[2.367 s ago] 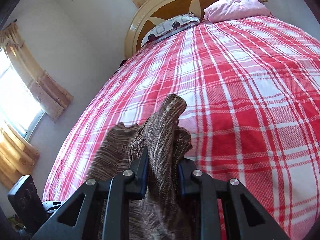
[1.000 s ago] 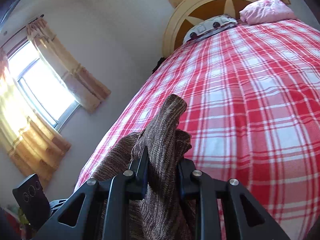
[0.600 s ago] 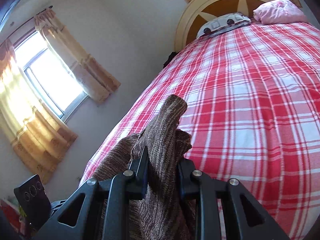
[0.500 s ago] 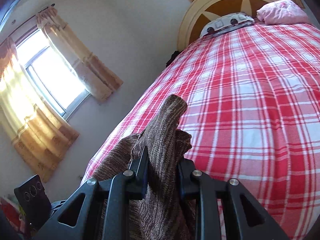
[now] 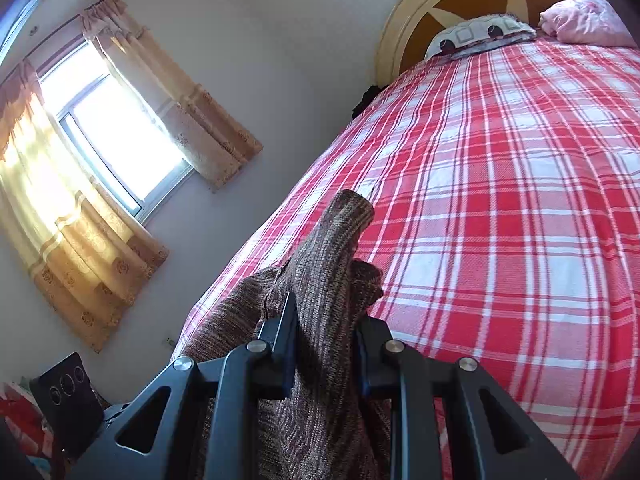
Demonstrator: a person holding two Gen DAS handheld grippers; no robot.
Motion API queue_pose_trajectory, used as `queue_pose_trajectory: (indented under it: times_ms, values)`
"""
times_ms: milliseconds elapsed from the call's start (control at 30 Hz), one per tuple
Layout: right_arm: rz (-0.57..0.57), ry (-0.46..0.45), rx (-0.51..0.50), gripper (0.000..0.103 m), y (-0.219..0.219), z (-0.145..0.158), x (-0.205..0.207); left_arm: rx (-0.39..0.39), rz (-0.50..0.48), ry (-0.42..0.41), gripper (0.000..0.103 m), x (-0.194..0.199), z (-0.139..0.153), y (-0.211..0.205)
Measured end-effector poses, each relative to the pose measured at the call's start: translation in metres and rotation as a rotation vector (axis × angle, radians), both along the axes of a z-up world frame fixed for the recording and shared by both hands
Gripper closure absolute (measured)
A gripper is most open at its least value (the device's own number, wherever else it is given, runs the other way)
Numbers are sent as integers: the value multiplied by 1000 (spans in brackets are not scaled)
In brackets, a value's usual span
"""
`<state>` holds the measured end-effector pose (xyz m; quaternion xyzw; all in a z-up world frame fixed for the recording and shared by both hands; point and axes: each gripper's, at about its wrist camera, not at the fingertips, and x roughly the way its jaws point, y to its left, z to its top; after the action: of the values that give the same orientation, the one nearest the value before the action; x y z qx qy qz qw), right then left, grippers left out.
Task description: Fold small clothes
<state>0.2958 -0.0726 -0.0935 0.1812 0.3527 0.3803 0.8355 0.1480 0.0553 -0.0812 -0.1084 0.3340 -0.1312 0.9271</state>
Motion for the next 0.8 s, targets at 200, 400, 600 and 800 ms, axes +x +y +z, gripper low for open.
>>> queue_pose_trajectory:
  times_ms: [200,400,600,800]
  values:
    - [27,29,-18,79,26,-12,13,-23,38,29,82,-1,-12,19]
    - [44,60,-55,79,51,-27,25,-40,78,75,82,0,-32,36]
    - [48,89,-191,74,72,-53,29,-6,94,182,76,1,-72,43]
    - [15,53,-258,58,34,-53,-18,9,116,158,63,-14,-68,49]
